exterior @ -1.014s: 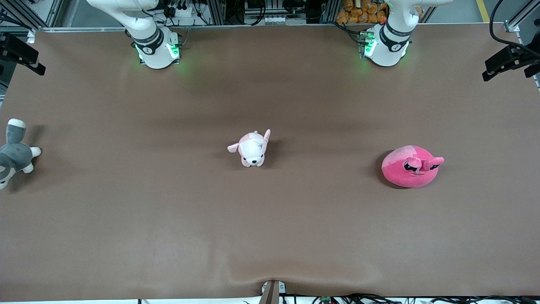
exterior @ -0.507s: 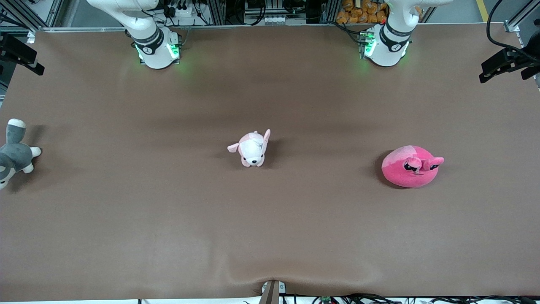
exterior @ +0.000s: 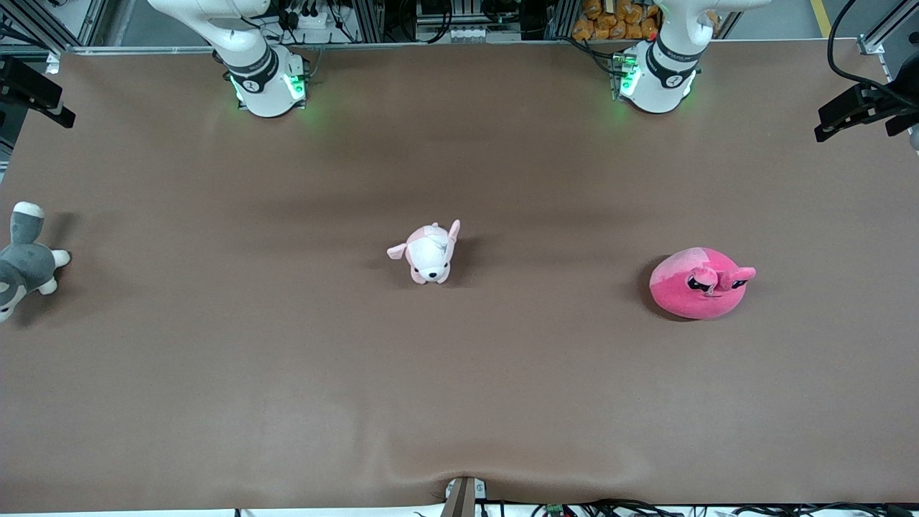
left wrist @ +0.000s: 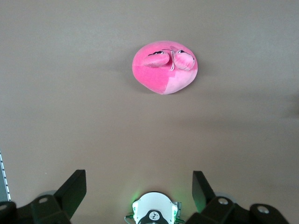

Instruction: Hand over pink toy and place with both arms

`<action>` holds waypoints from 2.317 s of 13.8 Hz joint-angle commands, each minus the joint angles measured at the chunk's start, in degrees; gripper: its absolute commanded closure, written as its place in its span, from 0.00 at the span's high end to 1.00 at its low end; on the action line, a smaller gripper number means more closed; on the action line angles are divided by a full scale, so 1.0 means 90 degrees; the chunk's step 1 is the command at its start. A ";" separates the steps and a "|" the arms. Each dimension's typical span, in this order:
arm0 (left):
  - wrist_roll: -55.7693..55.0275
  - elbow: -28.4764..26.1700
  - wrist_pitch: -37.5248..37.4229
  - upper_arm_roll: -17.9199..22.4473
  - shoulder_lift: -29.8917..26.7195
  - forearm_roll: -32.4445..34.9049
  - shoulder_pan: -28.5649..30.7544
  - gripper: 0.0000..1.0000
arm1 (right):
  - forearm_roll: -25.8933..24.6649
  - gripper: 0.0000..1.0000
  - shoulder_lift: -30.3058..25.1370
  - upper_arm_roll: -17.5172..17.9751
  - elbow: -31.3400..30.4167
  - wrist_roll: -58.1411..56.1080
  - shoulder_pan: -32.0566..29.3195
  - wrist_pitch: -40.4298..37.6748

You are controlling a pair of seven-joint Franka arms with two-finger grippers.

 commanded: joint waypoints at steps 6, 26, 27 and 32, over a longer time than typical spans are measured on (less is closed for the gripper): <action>0.0004 0.0073 0.0011 -0.0022 0.0123 -0.0014 -0.0042 1.00 | -0.0190 1.00 -0.0047 0.0097 0.0010 -0.0044 -0.0177 -0.0050; -0.0220 -0.0044 0.0011 -0.0022 0.0113 -0.0102 -0.0023 1.00 | -0.0209 1.00 -0.0047 0.0107 0.0010 -0.0034 -0.0148 -0.0060; -0.0220 -0.0044 0.0011 -0.0012 0.0113 -0.0102 -0.0023 1.00 | -0.0209 1.00 -0.0047 0.0107 0.0010 -0.0034 -0.0148 -0.0060; -0.0220 -0.0044 0.0011 -0.0022 0.0123 -0.0102 -0.0003 1.00 | -0.0209 1.00 -0.0047 0.0107 0.0010 -0.0034 -0.0167 -0.0070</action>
